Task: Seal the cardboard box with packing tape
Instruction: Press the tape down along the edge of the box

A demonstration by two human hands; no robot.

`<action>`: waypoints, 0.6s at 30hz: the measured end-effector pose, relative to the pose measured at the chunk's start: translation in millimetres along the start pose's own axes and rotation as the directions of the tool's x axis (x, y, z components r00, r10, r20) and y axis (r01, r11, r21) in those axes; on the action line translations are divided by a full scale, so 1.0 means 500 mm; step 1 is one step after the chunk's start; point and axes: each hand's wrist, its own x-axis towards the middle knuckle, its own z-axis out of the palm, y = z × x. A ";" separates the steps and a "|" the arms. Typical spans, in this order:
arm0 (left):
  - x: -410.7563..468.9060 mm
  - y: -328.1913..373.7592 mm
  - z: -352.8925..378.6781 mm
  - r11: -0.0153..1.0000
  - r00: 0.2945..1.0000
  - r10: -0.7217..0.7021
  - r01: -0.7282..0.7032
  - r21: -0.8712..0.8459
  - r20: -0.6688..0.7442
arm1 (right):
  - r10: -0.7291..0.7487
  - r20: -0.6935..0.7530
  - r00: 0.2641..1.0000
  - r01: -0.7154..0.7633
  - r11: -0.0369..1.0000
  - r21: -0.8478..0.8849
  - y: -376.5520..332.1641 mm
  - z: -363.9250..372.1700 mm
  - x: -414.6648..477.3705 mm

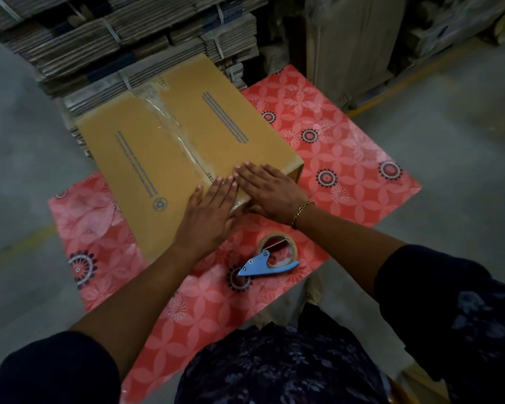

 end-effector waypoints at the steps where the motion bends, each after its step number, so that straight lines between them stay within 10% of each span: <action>1: 0.001 -0.001 0.002 1.000 1.000 0.004 -0.004 -0.004 0.005 | 0.001 -0.003 1.000 -0.001 1.000 0.001 0.000 0.000 0.000; 18: 0.001 -0.013 0.004 0.997 1.000 0.009 -0.011 -0.078 -0.023 | -0.068 -0.041 0.997 0.071 0.995 0.069 0.017 -0.014 0.005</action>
